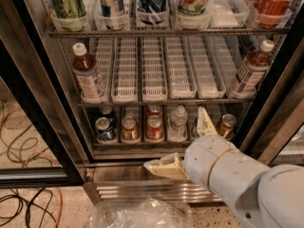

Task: Pick pepsi can from top shelf of fridge

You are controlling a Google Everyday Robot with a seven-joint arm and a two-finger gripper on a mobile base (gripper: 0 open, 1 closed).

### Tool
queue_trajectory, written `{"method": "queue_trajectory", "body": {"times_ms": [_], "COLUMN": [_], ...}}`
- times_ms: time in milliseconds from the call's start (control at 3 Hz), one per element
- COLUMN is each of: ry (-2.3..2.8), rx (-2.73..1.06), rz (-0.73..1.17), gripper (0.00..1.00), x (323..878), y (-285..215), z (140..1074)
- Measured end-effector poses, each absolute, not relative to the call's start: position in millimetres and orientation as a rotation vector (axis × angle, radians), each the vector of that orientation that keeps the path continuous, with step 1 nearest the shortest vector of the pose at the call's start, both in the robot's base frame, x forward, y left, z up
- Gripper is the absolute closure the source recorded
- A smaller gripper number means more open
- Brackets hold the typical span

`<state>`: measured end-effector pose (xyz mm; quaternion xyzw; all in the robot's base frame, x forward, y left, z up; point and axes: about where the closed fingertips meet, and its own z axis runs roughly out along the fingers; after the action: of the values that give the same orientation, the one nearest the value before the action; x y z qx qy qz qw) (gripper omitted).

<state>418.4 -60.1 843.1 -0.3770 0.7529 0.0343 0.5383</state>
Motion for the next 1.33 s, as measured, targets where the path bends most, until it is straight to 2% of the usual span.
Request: {"method": "queue_trajectory", "body": {"times_ms": [1000,1333], "ry": [1.563,1.476], "rx": [-0.762,-0.717], "rz": [-0.03,-0.041], "gripper": [0.0,0.0], "x": [471,473], "y": [-53,-33], "z": [892,906]}}
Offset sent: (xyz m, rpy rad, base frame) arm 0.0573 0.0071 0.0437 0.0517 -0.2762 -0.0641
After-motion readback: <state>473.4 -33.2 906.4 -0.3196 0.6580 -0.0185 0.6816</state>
